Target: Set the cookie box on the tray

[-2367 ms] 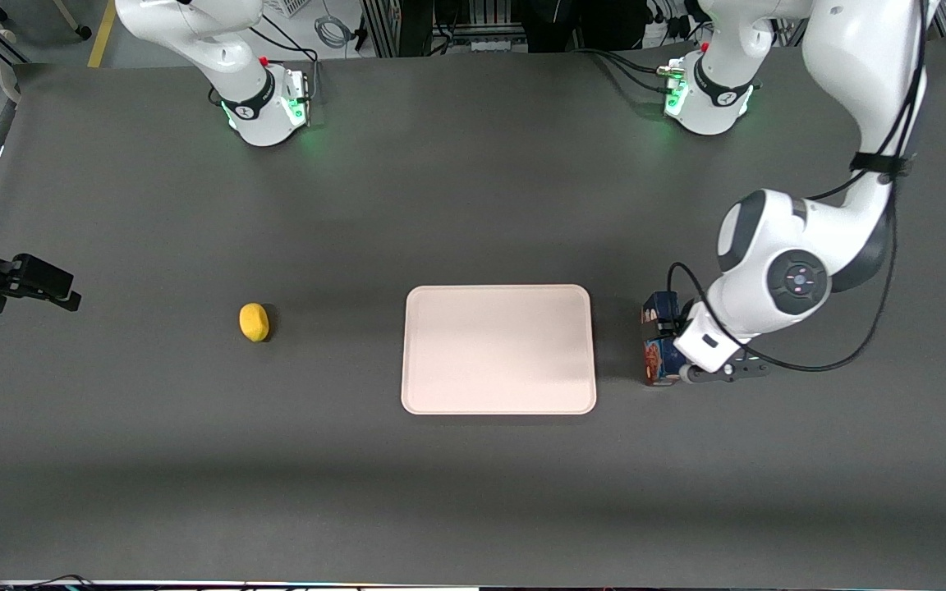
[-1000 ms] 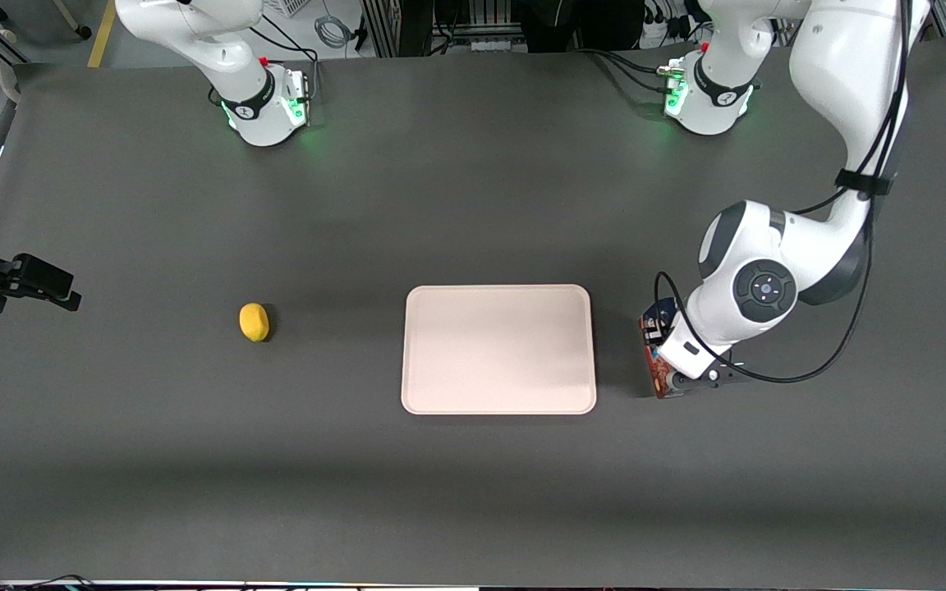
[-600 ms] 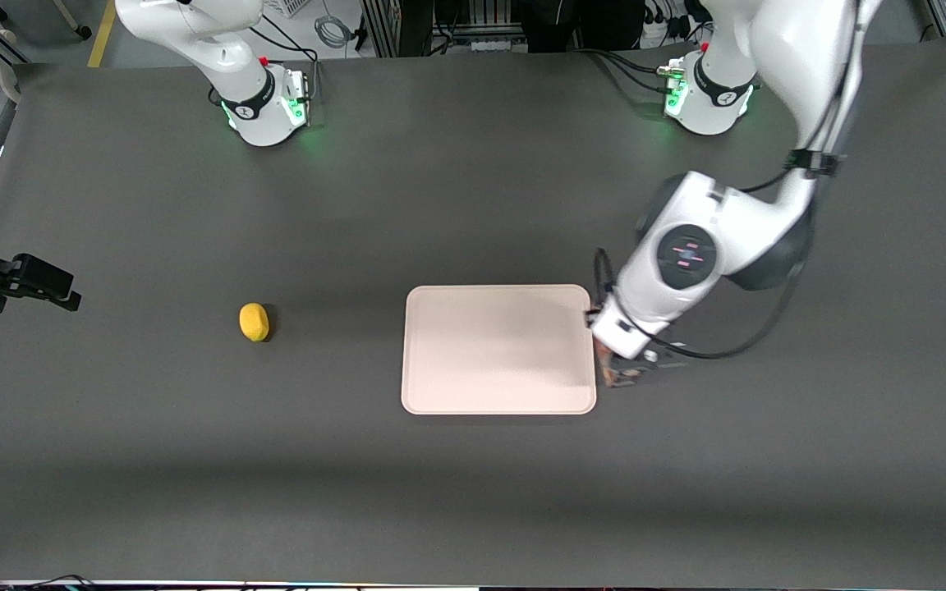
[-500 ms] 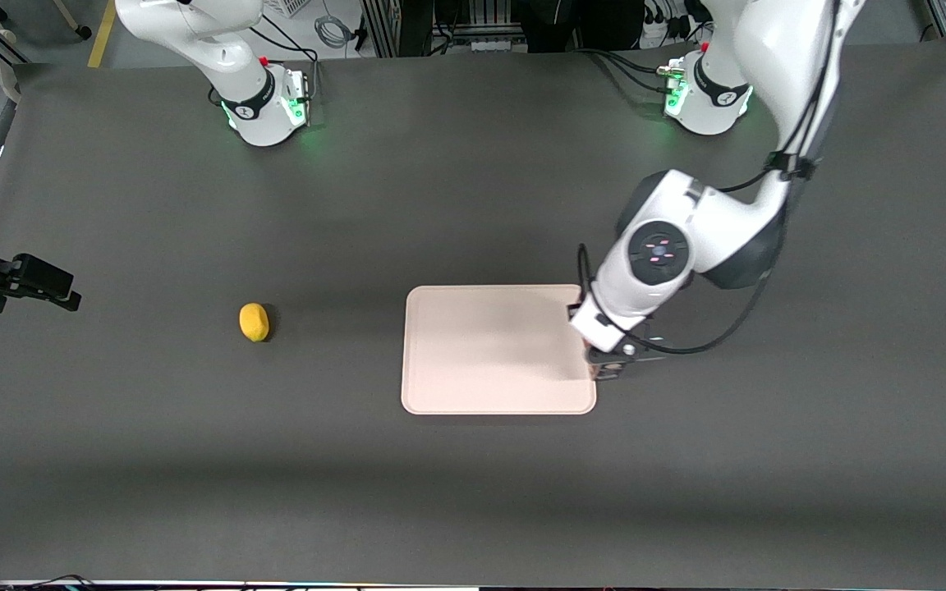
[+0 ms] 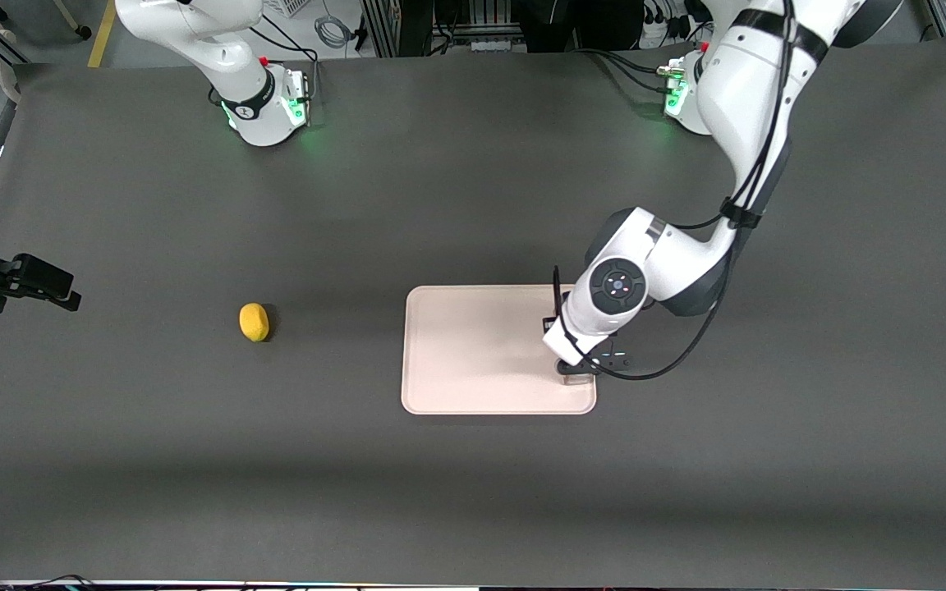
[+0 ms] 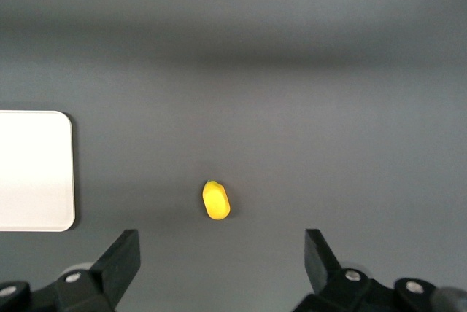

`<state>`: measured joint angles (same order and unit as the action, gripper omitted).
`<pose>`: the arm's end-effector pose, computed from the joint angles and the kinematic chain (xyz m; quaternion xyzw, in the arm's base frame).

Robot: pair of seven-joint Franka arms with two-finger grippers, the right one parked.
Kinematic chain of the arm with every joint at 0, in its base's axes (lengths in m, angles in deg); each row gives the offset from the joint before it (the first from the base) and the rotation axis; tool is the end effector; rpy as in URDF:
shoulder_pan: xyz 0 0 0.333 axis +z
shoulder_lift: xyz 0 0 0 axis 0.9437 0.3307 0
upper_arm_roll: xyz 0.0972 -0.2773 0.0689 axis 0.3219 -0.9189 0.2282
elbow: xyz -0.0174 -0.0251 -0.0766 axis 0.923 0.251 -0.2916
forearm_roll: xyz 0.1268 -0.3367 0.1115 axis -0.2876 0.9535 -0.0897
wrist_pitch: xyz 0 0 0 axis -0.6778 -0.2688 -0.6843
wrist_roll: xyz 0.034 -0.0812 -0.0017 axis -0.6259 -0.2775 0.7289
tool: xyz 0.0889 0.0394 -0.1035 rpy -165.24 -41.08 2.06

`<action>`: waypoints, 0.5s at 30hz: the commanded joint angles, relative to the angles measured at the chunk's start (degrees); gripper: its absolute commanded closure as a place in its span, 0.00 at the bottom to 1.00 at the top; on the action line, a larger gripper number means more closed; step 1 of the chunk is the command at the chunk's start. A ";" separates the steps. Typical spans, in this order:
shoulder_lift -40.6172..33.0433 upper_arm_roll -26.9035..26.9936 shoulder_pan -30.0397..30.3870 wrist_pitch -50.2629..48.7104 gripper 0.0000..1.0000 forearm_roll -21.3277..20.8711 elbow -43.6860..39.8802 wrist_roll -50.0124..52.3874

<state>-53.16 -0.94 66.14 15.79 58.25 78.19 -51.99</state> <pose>0.5836 -0.2178 0.3791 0.9935 0.0056 -0.1133 0.0014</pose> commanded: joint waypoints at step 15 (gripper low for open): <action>6.14 -3.16 -8.36 11.63 0.74 2.01 -0.48 19.42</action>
<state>-50.10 -4.55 61.04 23.13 60.48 78.30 -34.54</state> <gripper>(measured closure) 0.740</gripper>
